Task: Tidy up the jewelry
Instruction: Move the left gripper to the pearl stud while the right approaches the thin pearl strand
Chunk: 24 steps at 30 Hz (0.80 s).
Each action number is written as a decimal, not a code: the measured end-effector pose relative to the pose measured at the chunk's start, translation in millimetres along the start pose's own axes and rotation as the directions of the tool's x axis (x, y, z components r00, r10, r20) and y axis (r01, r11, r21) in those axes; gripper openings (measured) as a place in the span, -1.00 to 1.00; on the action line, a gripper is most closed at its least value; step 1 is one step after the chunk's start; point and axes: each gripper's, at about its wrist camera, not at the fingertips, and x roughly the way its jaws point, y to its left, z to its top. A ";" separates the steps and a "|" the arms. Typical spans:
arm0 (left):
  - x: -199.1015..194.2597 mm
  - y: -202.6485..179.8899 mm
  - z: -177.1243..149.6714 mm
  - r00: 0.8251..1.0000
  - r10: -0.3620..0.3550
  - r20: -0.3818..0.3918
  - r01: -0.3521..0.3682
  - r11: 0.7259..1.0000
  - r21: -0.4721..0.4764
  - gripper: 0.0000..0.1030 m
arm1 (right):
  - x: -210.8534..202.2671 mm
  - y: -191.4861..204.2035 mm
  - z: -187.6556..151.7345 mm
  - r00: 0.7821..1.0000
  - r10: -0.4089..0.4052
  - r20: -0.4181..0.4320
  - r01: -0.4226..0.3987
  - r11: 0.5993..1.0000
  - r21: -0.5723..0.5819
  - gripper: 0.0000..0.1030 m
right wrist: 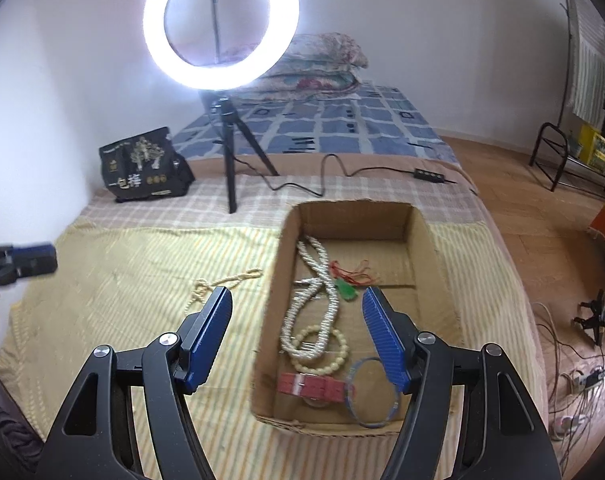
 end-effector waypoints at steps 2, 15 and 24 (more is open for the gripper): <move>-1.0 2.4 -12.8 1.000 -0.001 -0.014 0.001 1.000 0.000 -0.26 | 2.3 5.9 2.3 1.000 0.021 -0.005 -0.021 1.000 -0.006 0.31; 16.2 -14.0 -95.6 0.983 -0.078 -0.165 0.084 0.996 0.027 -0.26 | 52.8 57.2 2.4 0.977 0.167 -0.129 -0.165 0.986 0.024 0.31; 27.8 -13.1 -122.6 0.988 -0.062 -0.142 0.061 0.998 -0.014 -0.26 | 99.1 98.6 -15.2 0.965 0.132 -0.228 -0.143 0.989 -0.030 0.30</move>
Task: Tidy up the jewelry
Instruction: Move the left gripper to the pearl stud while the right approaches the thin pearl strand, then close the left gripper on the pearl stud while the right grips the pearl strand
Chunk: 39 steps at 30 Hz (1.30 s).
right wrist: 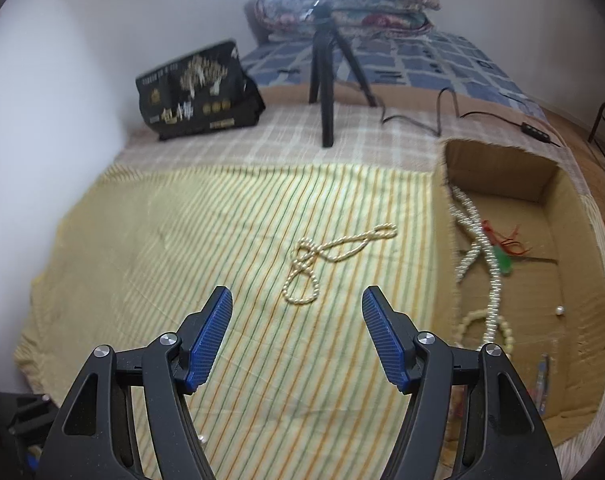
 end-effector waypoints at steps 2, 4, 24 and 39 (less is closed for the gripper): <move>6.5 2.8 -5.3 1.000 -0.009 -0.010 0.009 1.000 -0.026 -0.26 | 8.6 3.6 -0.3 1.000 -0.011 -0.014 0.011 1.000 -0.013 0.29; 11.6 4.6 -9.3 1.000 -0.013 -0.014 0.013 0.999 -0.045 -0.26 | 18.6 5.0 0.9 0.999 -0.020 -0.026 0.019 1.000 -0.017 0.26; 52.1 0.2 -11.9 0.999 0.013 -0.029 -0.014 0.999 -0.031 -0.26 | 81.3 10.0 8.2 0.991 -0.090 -0.104 0.085 0.995 -0.057 0.17; 73.8 -6.9 -11.2 0.994 0.111 0.010 -0.111 0.993 0.028 -0.80 | 87.3 1.3 11.4 0.991 -0.120 -0.067 0.117 0.992 -0.047 -0.74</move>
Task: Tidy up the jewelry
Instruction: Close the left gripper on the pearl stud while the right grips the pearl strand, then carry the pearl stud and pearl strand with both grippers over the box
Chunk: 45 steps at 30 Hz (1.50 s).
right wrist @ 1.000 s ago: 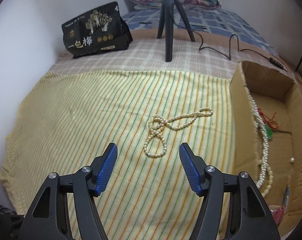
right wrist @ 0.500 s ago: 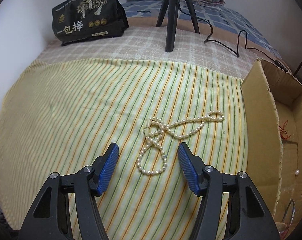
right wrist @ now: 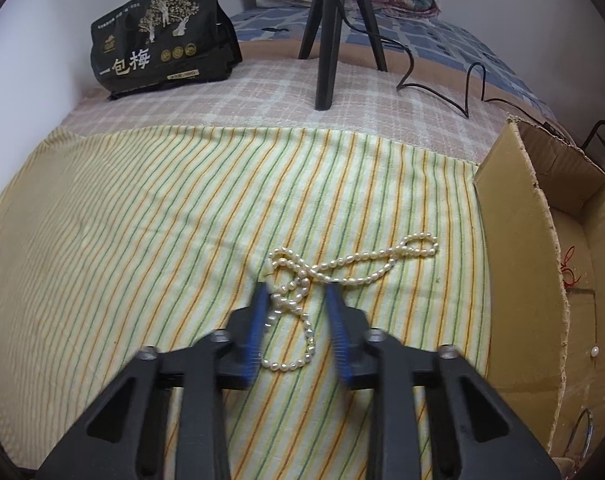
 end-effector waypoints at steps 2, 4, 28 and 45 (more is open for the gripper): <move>0.7 1.5 0.5 1.000 0.001 0.001 -0.001 1.000 -0.010 -0.87 | -0.3 -1.1 0.0 1.000 0.004 -0.001 -0.004 1.000 0.000 -0.84; 0.2 3.5 0.3 1.000 -0.009 0.002 0.009 1.000 -0.025 -0.87 | -1.1 -1.9 -0.1 1.000 0.008 -0.001 -0.008 1.000 0.001 -0.87; -47.1 26.7 2.2 0.995 -0.065 0.079 0.075 0.989 -0.131 -0.88 | -95.3 -25.3 10.0 0.978 0.127 0.168 -0.140 0.988 0.071 -0.95; -80.4 7.5 29.1 0.984 -0.083 0.157 0.097 0.992 -0.081 -0.88 | -170.3 -53.3 20.8 0.937 0.140 0.320 -0.175 0.981 0.085 -0.95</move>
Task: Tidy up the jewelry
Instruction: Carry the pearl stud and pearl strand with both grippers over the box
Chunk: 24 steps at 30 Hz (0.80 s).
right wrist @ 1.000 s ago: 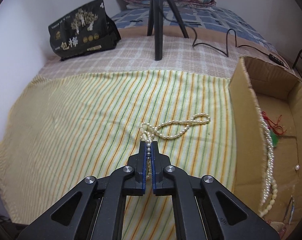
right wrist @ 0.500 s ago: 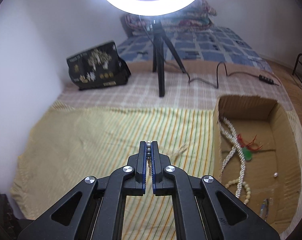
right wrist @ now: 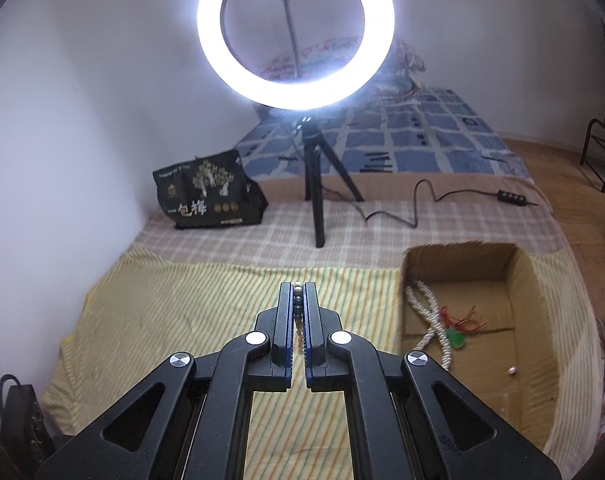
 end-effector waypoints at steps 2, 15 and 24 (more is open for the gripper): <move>-1.6 -6.2 4.2 1.000 -0.006 0.006 0.006 1.000 0.014 -0.88 | -6.6 -6.5 2.6 1.000 -0.008 0.013 0.008 1.000 0.006 -0.95; 0.9 -57.1 32.8 0.998 -0.056 0.038 0.051 0.991 0.120 -0.88 | -50.4 -73.7 17.3 0.991 -0.089 0.100 0.078 0.992 0.103 -0.95; 16.4 -98.6 52.9 0.994 -0.106 0.039 0.097 0.978 0.187 -0.88 | -57.5 -116.0 16.3 0.987 -0.119 0.112 0.097 0.978 0.185 -0.95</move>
